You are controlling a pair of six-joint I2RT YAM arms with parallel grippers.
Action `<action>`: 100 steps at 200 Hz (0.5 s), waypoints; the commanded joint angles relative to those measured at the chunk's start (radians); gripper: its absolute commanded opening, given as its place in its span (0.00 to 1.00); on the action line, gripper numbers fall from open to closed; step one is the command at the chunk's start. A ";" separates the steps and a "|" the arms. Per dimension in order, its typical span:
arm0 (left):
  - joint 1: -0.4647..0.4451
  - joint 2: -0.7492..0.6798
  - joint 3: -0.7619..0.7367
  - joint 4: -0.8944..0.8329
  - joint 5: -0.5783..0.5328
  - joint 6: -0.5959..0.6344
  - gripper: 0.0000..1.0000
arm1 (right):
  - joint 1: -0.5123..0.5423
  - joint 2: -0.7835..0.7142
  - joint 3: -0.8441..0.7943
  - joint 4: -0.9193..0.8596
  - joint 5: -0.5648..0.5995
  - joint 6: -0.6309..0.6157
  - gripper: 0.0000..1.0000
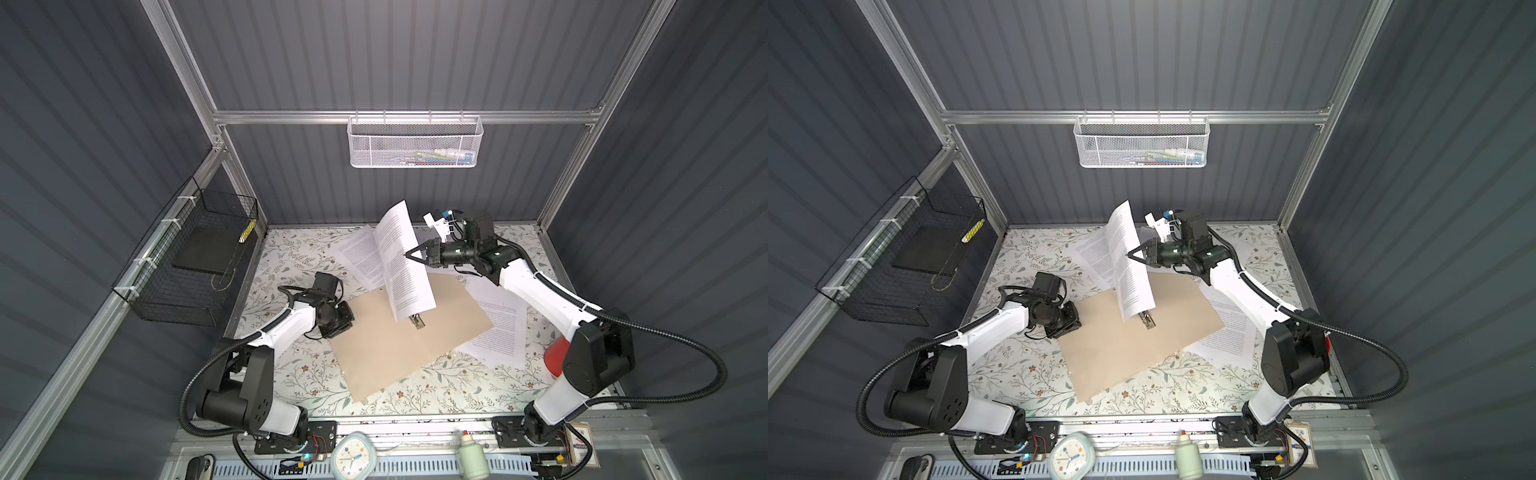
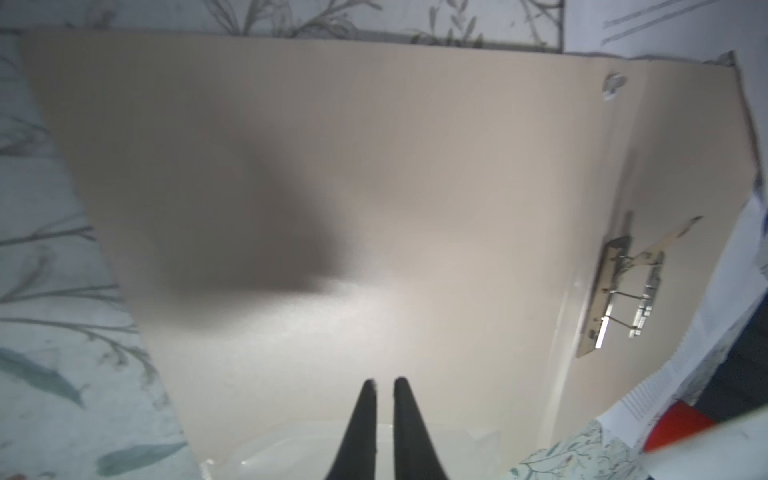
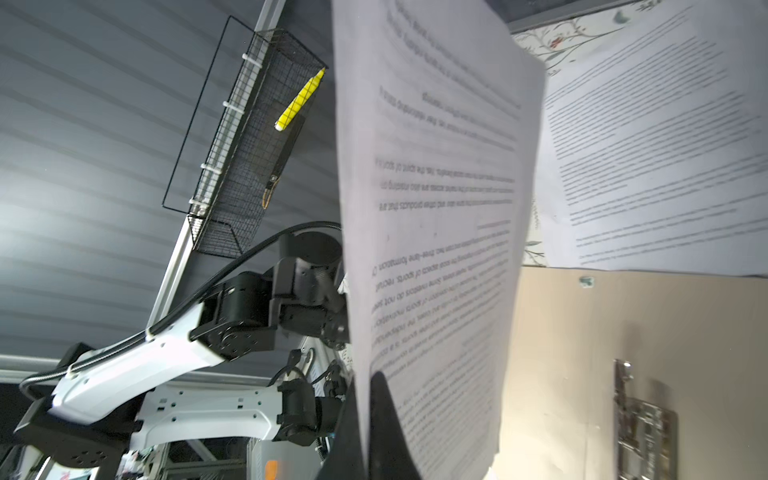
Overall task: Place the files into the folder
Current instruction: 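Lower the held sheets onto the folder with the right gripper while left gripper withdraws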
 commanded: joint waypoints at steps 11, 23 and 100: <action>0.036 0.076 0.057 -0.046 -0.107 0.064 0.04 | 0.001 0.035 -0.059 0.013 -0.007 -0.080 0.00; 0.050 0.100 0.073 -0.054 -0.130 0.080 0.03 | 0.000 0.049 -0.094 0.001 0.061 -0.134 0.00; 0.092 0.198 0.089 -0.029 -0.078 0.136 0.01 | 0.076 0.123 -0.214 0.127 0.346 -0.233 0.00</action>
